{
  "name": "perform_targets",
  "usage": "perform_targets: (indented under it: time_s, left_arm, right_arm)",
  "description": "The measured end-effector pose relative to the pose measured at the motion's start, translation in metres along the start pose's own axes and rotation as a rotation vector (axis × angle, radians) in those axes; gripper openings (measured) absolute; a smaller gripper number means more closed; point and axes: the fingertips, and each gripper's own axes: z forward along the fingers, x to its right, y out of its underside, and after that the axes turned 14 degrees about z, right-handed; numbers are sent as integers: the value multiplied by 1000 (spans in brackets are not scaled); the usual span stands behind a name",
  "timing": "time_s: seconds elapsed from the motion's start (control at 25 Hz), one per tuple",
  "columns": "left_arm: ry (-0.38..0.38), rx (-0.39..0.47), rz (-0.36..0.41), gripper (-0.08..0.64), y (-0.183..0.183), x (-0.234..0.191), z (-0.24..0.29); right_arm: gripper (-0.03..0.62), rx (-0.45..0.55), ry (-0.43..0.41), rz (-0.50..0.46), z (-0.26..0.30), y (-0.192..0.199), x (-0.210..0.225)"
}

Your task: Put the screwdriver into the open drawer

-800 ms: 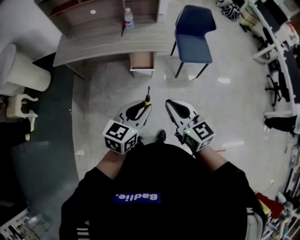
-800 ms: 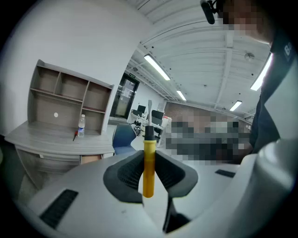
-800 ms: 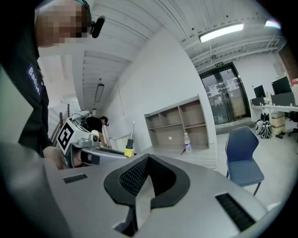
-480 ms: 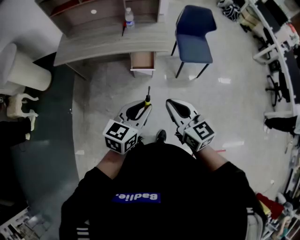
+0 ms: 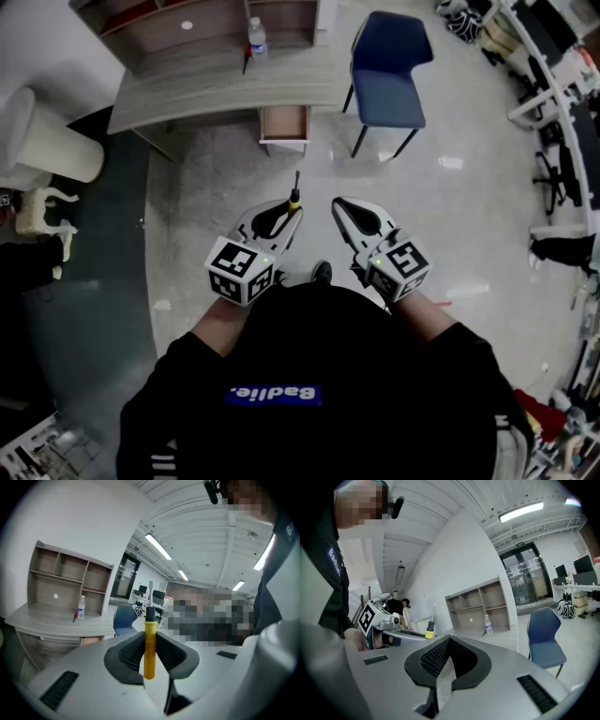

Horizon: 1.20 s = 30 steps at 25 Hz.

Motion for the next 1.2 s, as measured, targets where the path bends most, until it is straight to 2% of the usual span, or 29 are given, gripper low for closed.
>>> perform_targets:
  time_s: [0.36, 0.64, 0.96, 1.2]
  left_arm:
    - [-43, 15, 11, 74, -18, 12, 32]
    - [-67, 12, -6, 74, -19, 12, 55]
    - [-58, 19, -28, 74, -18, -35, 77]
    - [-44, 5, -36, 74, -21, -100, 90]
  right_arm:
    - [29, 5, -38, -13, -20, -20, 31]
    - [29, -1, -39, -3, -23, -26, 61]
    - [29, -13, -18, -10, 21, -38, 82]
    - [29, -18, 25, 6, 79, -54, 99]
